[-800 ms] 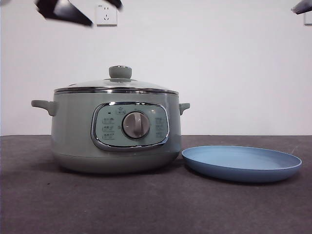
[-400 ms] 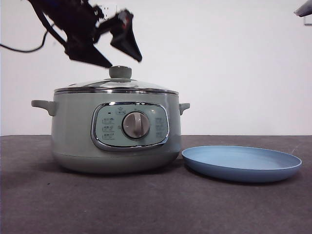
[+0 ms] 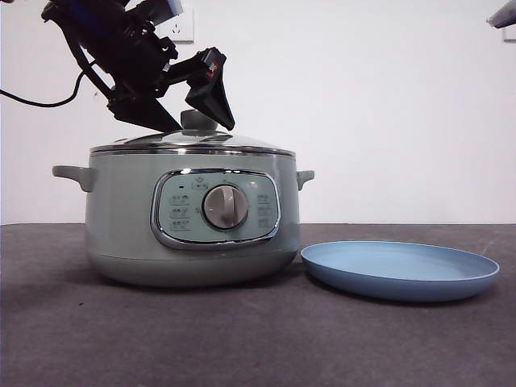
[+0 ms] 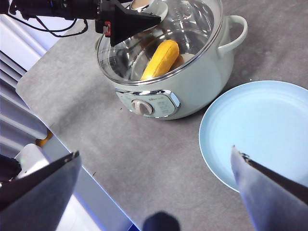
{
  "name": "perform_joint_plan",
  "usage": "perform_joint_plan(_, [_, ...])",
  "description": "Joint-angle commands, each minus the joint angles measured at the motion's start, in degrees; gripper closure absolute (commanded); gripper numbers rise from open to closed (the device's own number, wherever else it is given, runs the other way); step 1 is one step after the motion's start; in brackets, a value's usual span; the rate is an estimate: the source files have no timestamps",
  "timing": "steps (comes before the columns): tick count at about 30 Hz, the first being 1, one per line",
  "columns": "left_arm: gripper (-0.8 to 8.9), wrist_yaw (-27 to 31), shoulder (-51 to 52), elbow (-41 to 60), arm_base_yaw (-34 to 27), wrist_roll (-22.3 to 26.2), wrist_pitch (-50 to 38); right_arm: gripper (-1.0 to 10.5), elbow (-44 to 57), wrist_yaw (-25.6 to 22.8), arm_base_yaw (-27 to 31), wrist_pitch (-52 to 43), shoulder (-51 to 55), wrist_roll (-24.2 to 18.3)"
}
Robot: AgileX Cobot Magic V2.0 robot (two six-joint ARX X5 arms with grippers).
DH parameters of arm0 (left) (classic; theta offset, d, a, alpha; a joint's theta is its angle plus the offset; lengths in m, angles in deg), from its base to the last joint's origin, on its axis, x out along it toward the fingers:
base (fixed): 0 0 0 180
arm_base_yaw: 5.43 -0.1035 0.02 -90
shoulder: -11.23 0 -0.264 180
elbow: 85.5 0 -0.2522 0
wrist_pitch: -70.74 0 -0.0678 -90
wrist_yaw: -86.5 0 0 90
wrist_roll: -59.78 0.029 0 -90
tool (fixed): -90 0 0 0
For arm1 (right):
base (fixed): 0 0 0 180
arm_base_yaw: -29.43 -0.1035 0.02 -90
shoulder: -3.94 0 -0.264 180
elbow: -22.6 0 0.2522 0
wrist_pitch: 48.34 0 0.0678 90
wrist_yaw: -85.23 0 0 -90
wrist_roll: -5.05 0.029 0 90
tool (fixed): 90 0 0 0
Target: Take the corn out from the steamer,put the corn on the plate,close the lid
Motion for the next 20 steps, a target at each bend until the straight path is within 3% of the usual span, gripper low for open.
perform_joint_plan(1, [6.3, 0.0, -0.28, 0.13, 0.17, 0.63, 0.63, 3.8, -0.17, -0.15, -0.07, -0.2, -0.09, 0.2])
perform_joint_plan(4, [7.26, -0.17, -0.28, 0.11, 0.24, 0.61, 1.27, 3.8, -0.17, -0.22, -0.07, -0.22, -0.09, 0.2])
perform_joint_plan(7, [7.32, -0.17, -0.28, 0.11, 0.26, 0.42, 1.44, 3.8, -0.17, -0.26, -0.07, -0.22, -0.09, 0.2])
perform_joint_plan(9, [8.2, -0.2, -0.28, 0.11, 0.26, 0.39, 1.42, 3.8, -0.17, -0.26, -0.07, -0.22, -0.09, 0.2])
perform_joint_plan(20, [8.22, -3.26, 1.51, -0.5, 0.22, -1.4, 0.83, 3.8, -0.17, -0.28, -0.07, -0.24, -0.09, 0.22])
